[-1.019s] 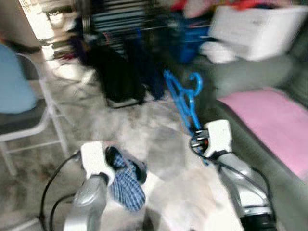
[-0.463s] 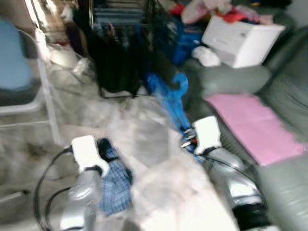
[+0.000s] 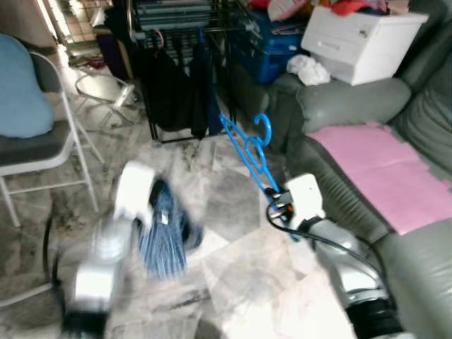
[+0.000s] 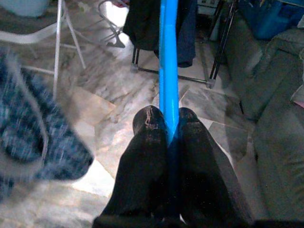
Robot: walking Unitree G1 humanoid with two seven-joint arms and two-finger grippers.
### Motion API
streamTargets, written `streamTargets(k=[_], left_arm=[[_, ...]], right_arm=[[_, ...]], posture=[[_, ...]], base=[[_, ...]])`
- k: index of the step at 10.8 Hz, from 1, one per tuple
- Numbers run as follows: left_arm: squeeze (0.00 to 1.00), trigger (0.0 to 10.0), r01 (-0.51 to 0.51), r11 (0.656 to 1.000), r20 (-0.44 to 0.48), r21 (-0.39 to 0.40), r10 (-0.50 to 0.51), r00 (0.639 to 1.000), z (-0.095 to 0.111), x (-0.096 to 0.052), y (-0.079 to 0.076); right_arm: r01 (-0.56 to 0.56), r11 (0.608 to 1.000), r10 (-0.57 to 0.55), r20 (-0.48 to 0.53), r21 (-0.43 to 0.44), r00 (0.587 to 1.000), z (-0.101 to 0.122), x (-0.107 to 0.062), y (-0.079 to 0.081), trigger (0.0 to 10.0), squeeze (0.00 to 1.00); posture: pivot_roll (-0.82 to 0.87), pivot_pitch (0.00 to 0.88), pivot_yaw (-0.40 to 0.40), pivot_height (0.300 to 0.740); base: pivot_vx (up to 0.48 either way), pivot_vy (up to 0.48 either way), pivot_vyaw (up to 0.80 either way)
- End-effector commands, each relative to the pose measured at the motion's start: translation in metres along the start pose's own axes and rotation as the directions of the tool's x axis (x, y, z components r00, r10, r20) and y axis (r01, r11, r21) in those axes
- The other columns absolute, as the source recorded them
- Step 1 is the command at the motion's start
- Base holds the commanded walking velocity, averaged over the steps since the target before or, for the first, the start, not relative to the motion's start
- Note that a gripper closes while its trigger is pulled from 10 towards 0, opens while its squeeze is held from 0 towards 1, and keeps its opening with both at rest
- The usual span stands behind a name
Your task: Hang hanger
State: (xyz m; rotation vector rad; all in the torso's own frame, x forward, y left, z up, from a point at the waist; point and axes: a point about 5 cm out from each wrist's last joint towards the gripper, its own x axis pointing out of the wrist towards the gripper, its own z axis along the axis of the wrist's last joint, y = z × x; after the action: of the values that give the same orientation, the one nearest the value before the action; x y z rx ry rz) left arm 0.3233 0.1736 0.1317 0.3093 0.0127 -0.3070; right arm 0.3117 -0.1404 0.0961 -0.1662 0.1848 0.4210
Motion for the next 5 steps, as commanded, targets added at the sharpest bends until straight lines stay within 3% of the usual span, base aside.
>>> streamTargets(k=[1, 2, 4, 5], left_arm=[[0.0, 10.0, 0.046, 0.995, 0.02, 0.087, -0.048, 0.999, 0.005, 0.005, 0.0], [0.0, 10.0, 0.087, 0.87, 0.005, 0.486, -0.102, 0.995, 0.018, 0.022, 0.013], [0.0, 10.0, 0.039, 0.79, -0.051, 0.611, -0.011, 0.999, 0.017, 0.031, 0.035], [0.0, 10.0, 0.02, 0.769, -0.069, 0.639, 0.03, 0.997, 0.014, 0.032, 0.045]], right_arm=[[0.001, 1.0, -0.001, 0.008, -0.008, 1.0, 0.004, -0.001, -0.005, 10.0, 0.0], [-0.027, 0.998, 0.028, 0.019, -0.061, 0.999, 0.015, -0.004, -0.023, 10.0, 0.0], [-0.084, 0.988, 0.087, 0.02, -0.132, 0.996, 0.029, -0.013, -0.042, 10.0, 0.0], [-0.147, 0.976, 0.149, 0.002, -0.163, 0.989, 0.032, -0.022, -0.049, 10.0, 0.0]], posture=[[-0.04, 0.0, 0.04, 0.74], [-0.06, 0.0, 0.06, 0.74], [-0.09, 0.0, 0.08, 0.74], [-0.1, 0.0, 0.087, 0.74]], base=[[0.0, 0.0, 0.0], [0.0, 0.0, 0.0], [0.0, 0.0, 0.0], [0.0, 0.0, 0.0]])
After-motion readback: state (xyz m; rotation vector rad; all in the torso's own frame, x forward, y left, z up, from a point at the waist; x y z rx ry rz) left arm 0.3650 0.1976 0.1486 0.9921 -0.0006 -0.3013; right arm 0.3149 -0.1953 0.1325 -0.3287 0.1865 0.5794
